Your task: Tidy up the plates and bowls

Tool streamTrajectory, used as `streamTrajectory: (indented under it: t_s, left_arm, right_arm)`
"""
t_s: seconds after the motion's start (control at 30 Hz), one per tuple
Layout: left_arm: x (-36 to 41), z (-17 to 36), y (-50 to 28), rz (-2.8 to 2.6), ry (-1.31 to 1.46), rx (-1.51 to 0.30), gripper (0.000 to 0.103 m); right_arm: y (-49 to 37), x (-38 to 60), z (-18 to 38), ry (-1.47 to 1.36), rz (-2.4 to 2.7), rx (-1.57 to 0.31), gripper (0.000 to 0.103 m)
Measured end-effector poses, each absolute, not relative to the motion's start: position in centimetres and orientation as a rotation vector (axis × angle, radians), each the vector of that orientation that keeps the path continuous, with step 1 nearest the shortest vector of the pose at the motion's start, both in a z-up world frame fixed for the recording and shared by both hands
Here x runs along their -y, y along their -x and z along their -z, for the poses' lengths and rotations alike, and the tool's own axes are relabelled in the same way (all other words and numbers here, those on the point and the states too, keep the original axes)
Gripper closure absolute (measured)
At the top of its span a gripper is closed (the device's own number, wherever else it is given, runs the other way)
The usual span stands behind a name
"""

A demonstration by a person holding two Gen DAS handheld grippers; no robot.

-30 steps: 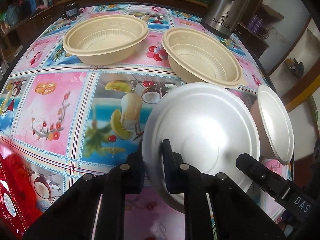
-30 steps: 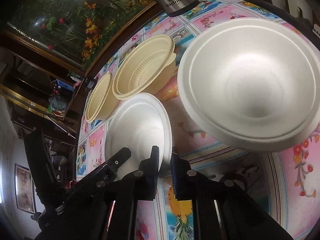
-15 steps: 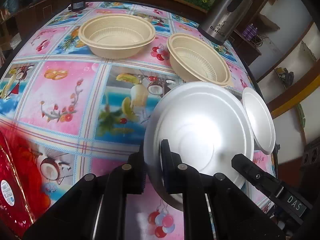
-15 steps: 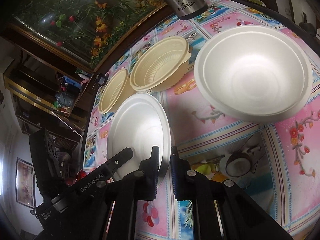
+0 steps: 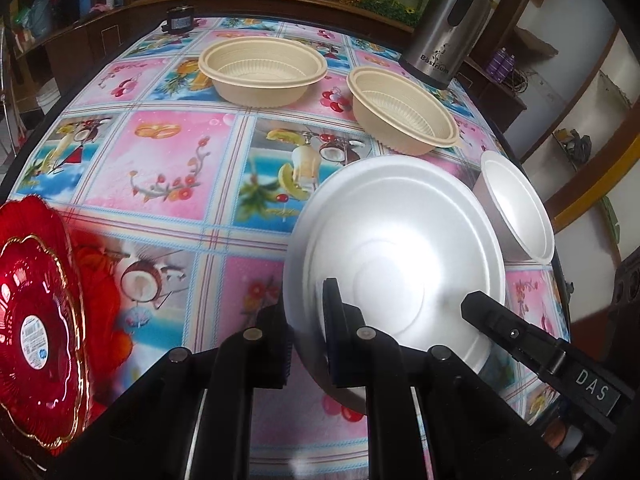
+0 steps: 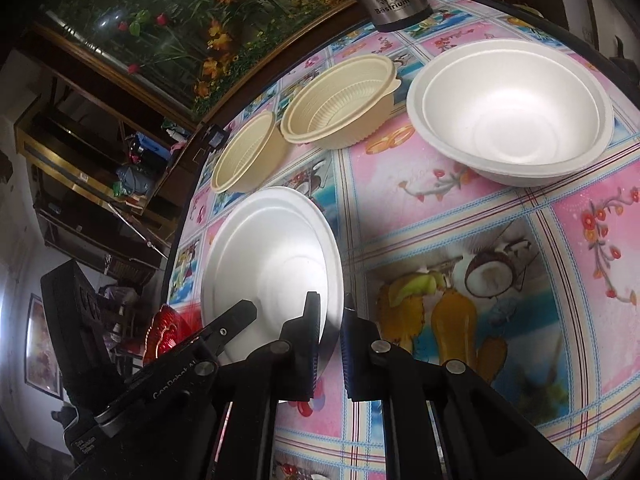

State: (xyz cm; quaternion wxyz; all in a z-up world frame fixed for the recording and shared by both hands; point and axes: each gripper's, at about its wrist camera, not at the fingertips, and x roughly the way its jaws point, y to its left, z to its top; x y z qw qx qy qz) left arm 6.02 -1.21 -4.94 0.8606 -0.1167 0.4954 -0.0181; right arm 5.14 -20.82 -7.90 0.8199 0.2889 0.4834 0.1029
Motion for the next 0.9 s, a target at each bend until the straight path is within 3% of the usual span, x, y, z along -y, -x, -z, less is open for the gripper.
streamTrajectory:
  t_s: [0.9]
  left_arm:
    - [-3.4,2.5,-0.5,-0.029,0.291,-0.936,0.091]
  right_arm:
    - [-3.0,15.5,4.9,-0.518,-0.315,-0.993,0.094]
